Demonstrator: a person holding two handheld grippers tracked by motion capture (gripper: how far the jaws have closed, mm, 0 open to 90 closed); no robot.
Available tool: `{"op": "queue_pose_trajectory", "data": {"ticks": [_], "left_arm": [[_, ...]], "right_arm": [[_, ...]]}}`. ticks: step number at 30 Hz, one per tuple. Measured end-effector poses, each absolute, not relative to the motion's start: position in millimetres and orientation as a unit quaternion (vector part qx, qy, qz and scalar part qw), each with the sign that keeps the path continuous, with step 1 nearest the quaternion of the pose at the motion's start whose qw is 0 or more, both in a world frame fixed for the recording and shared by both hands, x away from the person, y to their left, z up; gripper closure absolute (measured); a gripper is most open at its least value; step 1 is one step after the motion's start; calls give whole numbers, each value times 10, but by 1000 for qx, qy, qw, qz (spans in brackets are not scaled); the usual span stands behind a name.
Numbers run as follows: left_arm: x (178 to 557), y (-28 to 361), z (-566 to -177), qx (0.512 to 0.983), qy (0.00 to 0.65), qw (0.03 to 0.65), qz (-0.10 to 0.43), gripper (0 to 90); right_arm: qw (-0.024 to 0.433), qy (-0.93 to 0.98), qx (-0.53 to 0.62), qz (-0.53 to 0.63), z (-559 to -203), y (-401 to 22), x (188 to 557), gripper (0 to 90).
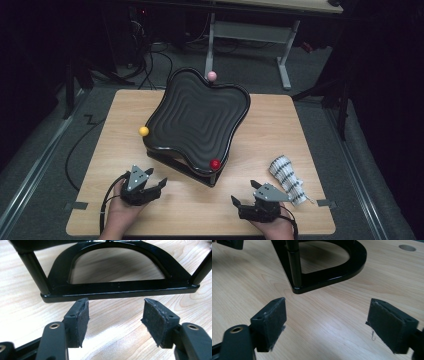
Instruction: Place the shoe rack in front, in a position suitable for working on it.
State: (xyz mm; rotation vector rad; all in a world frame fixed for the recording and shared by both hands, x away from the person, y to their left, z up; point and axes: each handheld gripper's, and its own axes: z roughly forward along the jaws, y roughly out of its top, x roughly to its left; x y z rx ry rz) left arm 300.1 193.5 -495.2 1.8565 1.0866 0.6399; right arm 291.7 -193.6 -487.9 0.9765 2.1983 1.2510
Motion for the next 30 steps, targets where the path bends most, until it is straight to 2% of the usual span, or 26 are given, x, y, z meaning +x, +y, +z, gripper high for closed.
{"op": "queue_pose_trajectory", "data": {"ticks": [3, 5, 6, 9, 11, 15, 16, 17, 19, 21, 22, 23, 25, 26, 27, 28, 29, 30], "left_arm": [[3000, 1951, -4950, 748, 440, 416, 270, 380], [2998, 1970, -4942, 754, 433, 411, 274, 322], [2991, 1973, -4917, 756, 425, 407, 287, 341], [2992, 1966, -4890, 759, 422, 403, 290, 295], [2989, 1964, -4876, 756, 420, 406, 297, 302], [2983, 2005, -4838, 745, 424, 424, 293, 397], [2988, 2005, -4836, 745, 426, 419, 296, 397], [2998, 2012, -4833, 747, 431, 416, 289, 346], [3001, 2020, -4836, 748, 428, 418, 288, 388], [2999, 2025, -4856, 743, 432, 422, 288, 386], [2999, 2025, -4856, 743, 432, 422, 288, 390], [2999, 2028, -4871, 742, 436, 420, 287, 402], [2965, 2026, -4907, 732, 439, 416, 314, 402], [2963, 2043, -4907, 725, 445, 422, 312, 442], [2963, 2043, -4907, 725, 445, 422, 312, 484], [2966, 2060, -4902, 722, 448, 432, 303, 484], [2975, 2072, -4907, 722, 451, 437, 291, 527], [2975, 2072, -4907, 722, 451, 437, 291, 545]], "right_arm": [[207, 795, 355, 447, -4894, -1867, 2953, 156], [218, 800, 347, 438, -4920, -1781, 2982, 158], [223, 802, 345, 434, -4946, -1698, 3019, 147], [220, 798, 353, 437, -4957, -1614, 3070, 146], [223, 793, 350, 445, -4944, -1518, 3110, 145], [234, 801, 324, 445, -4910, -1220, 3185, 146], [234, 801, 324, 445, -4910, -1220, 3185, 146], [238, 802, 320, 445, -4904, -1168, 3197, 146], [240, 800, 320, 448, -4901, -1087, 3223, 159], [227, 792, 335, 457, -4916, -1032, 3283, 267], [227, 792, 335, 457, -4916, -1032, 3283, 267], [204, 791, 349, 459, -4947, -1014, 3332, 386], [198, 789, 358, 458, -4964, -1010, 3350, 419], [197, 792, 359, 452, -4985, -1003, 3357, 463], [197, 792, 359, 452, -4985, -1003, 3357, 463], [201, 792, 359, 450, -4991, -1002, 3358, 492], [196, 790, 360, 456, -4997, -1003, 3351, 582], [196, 790, 360, 456, -4997, -1003, 3351, 582]]}}
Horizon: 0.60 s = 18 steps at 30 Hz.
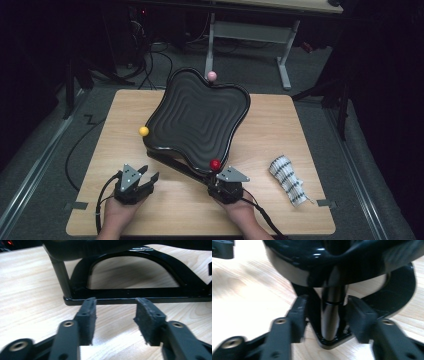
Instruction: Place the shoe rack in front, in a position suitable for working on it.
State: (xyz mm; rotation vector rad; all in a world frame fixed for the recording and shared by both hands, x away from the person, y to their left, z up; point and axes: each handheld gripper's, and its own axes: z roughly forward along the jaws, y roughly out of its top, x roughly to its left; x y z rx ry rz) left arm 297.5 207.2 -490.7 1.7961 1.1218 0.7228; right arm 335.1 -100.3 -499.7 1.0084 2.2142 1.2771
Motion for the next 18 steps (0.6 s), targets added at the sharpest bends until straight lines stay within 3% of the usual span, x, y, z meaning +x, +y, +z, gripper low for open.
{"op": "queue_pose_trajectory", "data": {"ticks": [1, 4, 10, 18], "left_arm": [[2979, 2071, -4923, 729, 446, 433, 287, 571], [3000, 2063, -4940, 733, 450, 426, 281, 577], [3022, 2073, -4929, 734, 455, 422, 275, 601], [3053, 2069, -4905, 724, 462, 434, 273, 534]], "right_arm": [[196, 788, 361, 458, -5004, -1000, 3336, 655], [198, 781, 372, 460, -5025, -1027, 3328, 722], [212, 780, 368, 460, -5047, -1139, 3303, 741], [221, 780, 383, 444, -5017, -1577, 3261, 743]]}}
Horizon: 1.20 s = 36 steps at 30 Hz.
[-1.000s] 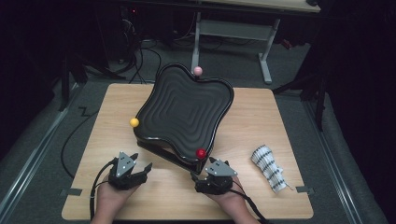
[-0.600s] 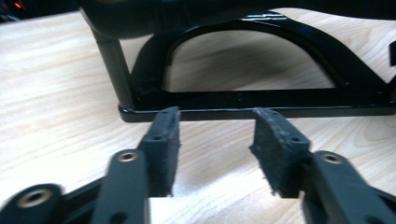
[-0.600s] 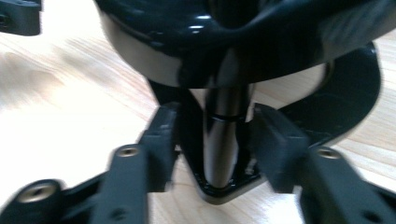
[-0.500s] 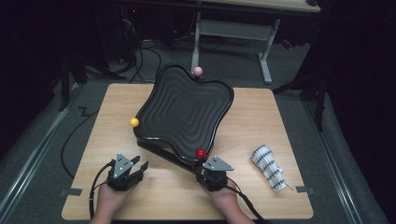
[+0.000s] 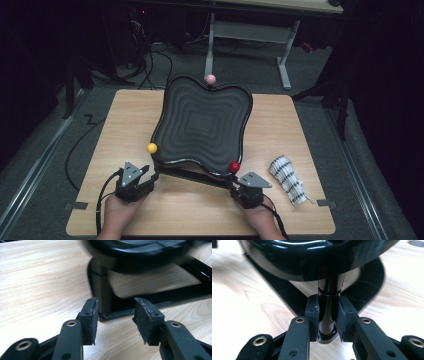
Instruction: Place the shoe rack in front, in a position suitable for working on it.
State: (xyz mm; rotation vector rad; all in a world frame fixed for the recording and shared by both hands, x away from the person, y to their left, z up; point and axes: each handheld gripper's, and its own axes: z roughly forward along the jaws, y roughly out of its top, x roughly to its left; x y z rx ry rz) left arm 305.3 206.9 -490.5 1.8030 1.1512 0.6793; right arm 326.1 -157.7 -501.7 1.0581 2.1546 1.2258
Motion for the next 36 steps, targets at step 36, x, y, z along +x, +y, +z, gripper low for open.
{"op": "queue_pose_trajectory", "data": {"ticks": [36], "left_arm": [[2699, 1283, -5041, 800, 324, 452, 226, 732]], "right_arm": [[260, 739, 454, 424, -5090, -2211, 3489, 738]]}}
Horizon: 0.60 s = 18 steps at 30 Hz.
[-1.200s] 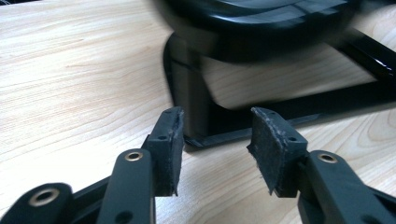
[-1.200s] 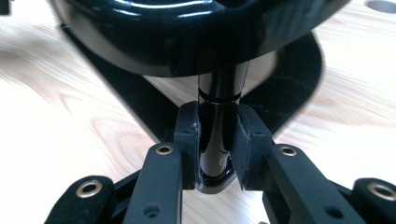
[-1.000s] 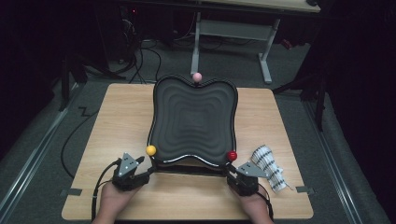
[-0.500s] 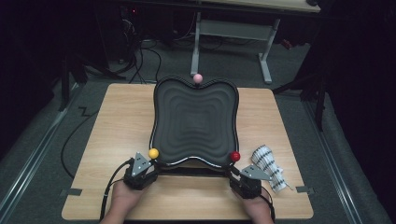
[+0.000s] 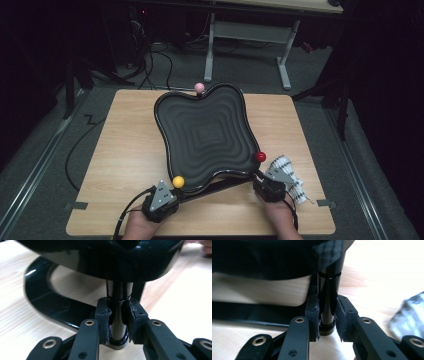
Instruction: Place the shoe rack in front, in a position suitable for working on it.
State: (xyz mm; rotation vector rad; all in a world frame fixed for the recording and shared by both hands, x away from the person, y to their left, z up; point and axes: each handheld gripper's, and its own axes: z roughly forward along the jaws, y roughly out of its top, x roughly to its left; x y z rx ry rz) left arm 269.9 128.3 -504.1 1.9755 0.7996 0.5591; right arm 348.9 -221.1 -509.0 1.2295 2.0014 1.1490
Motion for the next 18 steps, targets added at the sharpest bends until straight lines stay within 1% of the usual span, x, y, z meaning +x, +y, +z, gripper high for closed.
{"op": "queue_pose_trajectory", "data": {"ticks": [1, 2, 3, 4, 5, 6, 7, 8, 10, 12, 15, 16, 18], "left_arm": [[2685, 1230, -5042, 799, 325, 452, 227, 731], [2684, 1214, -5041, 799, 325, 452, 226, 731], [2685, 1202, -5038, 799, 326, 452, 225, 731], [2687, 1192, -5037, 799, 327, 452, 225, 732], [2688, 1185, -5039, 798, 329, 452, 225, 731], [2691, 1179, -5039, 798, 329, 452, 225, 731], [2695, 1163, -5037, 797, 332, 452, 224, 731], [2695, 1163, -5037, 797, 332, 452, 224, 732], [2697, 1131, -5040, 797, 331, 453, 225, 732], [2695, 1091, -5044, 798, 325, 453, 228, 730], [2697, 1036, -5044, 799, 322, 452, 232, 727], [2697, 1024, -5042, 800, 320, 450, 234, 724], [2697, 1000, -5033, 802, 319, 445, 237, 723]], "right_arm": [[261, 738, 457, 423, -5087, -2223, 3508, 736], [262, 733, 464, 424, -5078, -2261, 3520, 708], [262, 733, 464, 424, -5078, -2261, 3520, 708], [262, 732, 464, 425, -5068, -2277, 3509, 686], [263, 732, 462, 427, -5049, -2299, 3487, 644], [258, 733, 456, 433, -4999, -2337, 3414, 579], [263, 735, 453, 432, -4971, -2359, 3371, 549], [263, 735, 453, 432, -4971, -2359, 3371, 549], [265, 736, 442, 440, -4909, -2418, 3278, 506], [274, 735, 439, 439, -4845, -2491, 3194, 492], [288, 729, 441, 437, -4799, -2657, 3082, 493], [298, 726, 448, 428, -4786, -2793, 3037, 484], [299, 722, 458, 425, -4781, -2863, 3029, 484]]}}
